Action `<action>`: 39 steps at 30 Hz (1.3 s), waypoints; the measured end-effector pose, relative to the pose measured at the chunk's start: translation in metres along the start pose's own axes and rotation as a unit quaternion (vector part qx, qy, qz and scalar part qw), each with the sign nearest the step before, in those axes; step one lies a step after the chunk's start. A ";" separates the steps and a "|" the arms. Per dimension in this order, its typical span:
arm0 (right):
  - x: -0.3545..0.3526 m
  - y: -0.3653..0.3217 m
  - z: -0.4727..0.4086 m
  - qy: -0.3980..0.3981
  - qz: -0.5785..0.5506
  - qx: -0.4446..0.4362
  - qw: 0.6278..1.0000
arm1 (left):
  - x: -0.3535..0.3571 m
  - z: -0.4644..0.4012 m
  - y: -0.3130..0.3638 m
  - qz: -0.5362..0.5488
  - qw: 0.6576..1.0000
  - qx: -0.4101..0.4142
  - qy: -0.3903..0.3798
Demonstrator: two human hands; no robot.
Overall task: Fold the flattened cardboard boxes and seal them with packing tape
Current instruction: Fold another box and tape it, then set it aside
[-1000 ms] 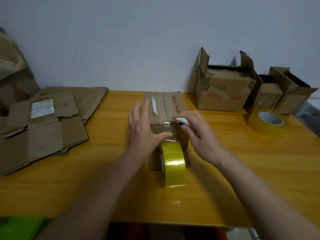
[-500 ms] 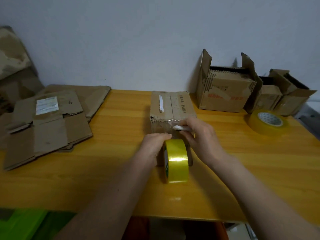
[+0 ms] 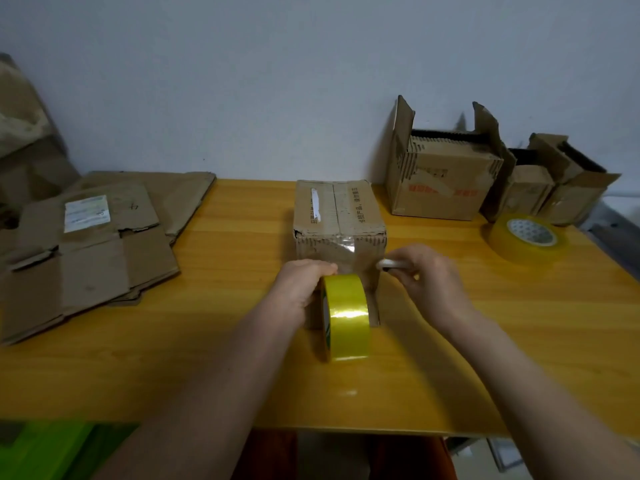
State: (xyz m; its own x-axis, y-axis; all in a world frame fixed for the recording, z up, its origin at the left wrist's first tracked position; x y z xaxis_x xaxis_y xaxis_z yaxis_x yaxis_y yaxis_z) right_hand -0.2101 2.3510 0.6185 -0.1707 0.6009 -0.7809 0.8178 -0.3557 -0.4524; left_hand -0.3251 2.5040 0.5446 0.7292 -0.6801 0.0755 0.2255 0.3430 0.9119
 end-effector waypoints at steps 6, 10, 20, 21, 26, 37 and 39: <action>0.034 0.086 0.032 -0.103 -0.097 0.267 0.953 | 0.003 -0.002 -0.003 0.009 1.000 -0.003 -0.011; 0.026 0.075 0.021 -0.096 -0.018 0.223 0.970 | 0.006 -0.002 -0.004 0.015 0.999 0.002 -0.033; 0.048 -0.059 -0.070 -0.159 0.198 -0.124 0.959 | 0.006 0.003 0.000 0.005 0.997 0.033 -0.068; 0.053 -0.054 -0.072 -0.170 0.216 -0.126 0.953 | 0.003 0.003 0.000 0.001 0.997 0.041 -0.068; 0.054 -0.050 -0.073 -0.149 0.215 -0.137 0.955 | -0.004 0.007 0.000 0.017 0.993 0.077 -0.083; 0.058 -0.026 0.005 -0.155 -0.396 0.230 0.875 | -0.001 0.028 0.007 0.028 0.976 0.195 -0.094; 0.059 -0.026 0.012 -0.137 -0.465 0.264 0.834 | 0.000 0.033 0.011 0.007 0.972 0.218 -0.093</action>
State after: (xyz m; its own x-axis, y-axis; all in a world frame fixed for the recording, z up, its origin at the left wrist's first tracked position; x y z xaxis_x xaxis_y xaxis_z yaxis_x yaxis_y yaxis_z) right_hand -0.2475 2.3870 0.5793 -0.7750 0.6316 -0.0225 -0.0825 -0.1365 -0.9872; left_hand -0.3436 2.4860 0.5679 0.5911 -0.7970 0.1238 -0.1075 0.0742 0.9914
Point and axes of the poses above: each hand's wrist, its own z-axis away from the middle knuckle, its own x-axis out of the palm, y = z × x, the point moved 8 cm from there along -z, towards the middle knuckle, and after that the axes turned 1 degree about -y, right-handed, at the moved point
